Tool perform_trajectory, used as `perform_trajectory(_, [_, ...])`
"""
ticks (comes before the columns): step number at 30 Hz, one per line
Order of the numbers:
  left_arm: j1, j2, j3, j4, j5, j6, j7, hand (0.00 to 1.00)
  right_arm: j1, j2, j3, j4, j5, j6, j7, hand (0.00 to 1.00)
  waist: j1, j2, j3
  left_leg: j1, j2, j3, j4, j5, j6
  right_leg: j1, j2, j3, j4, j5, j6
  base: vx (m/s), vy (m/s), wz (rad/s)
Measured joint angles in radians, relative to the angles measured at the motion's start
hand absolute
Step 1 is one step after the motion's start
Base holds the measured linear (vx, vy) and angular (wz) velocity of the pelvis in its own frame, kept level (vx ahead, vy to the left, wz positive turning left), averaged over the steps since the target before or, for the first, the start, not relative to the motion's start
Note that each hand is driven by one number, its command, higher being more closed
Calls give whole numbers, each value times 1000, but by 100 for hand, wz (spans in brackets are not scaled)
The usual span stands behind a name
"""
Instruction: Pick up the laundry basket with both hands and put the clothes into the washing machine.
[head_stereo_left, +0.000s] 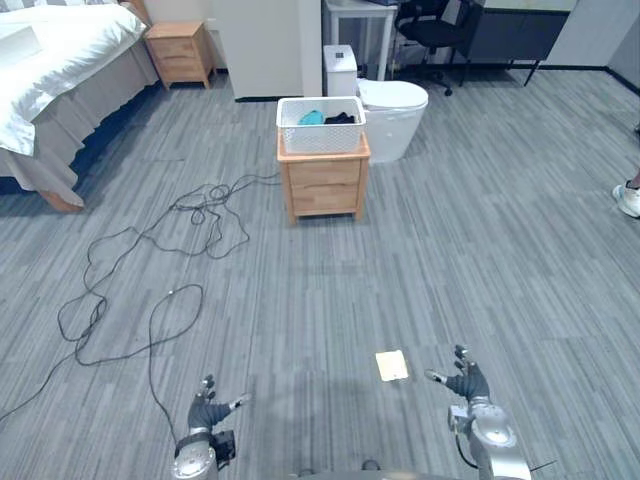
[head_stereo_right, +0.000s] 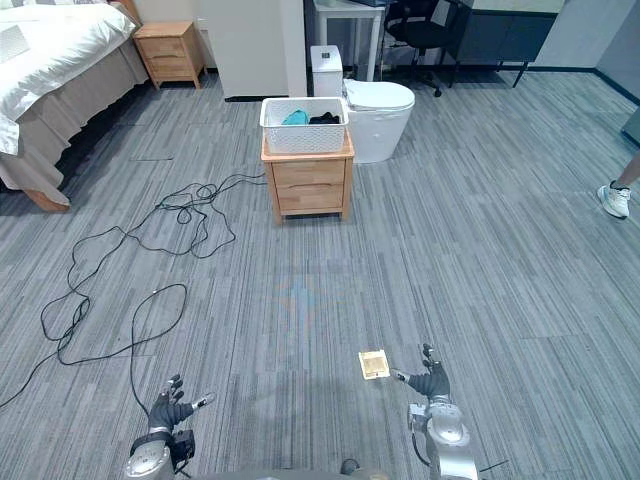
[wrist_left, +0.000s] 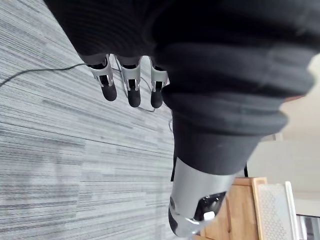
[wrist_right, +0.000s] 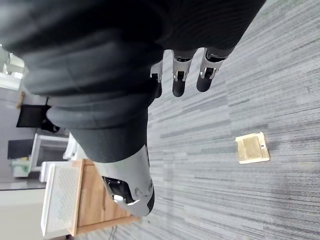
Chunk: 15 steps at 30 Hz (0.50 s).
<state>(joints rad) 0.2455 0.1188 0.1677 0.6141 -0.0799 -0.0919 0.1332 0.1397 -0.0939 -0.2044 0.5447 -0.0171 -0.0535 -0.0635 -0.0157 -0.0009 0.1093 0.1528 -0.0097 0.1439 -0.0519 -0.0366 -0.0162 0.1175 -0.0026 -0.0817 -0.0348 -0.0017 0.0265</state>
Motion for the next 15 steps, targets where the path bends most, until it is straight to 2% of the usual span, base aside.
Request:
perform_trajectory(6, [13,1,1,30,-7,2,-6,0,7,-8,-51,78,41,21,-2,0,0,-1,-1,0,0,2,-13,1,2,-2,1,-3,-3,0,-2,-44,-24,1])
perform_trajectory(15, [9,0,1,46,-9,2,-25,0,3,-13,-80,100,75,22,-8,0,0,-1,-1,5,-1,8,-20,3,4,-3,2,-5,-20,1,-2,14,-13,-1])
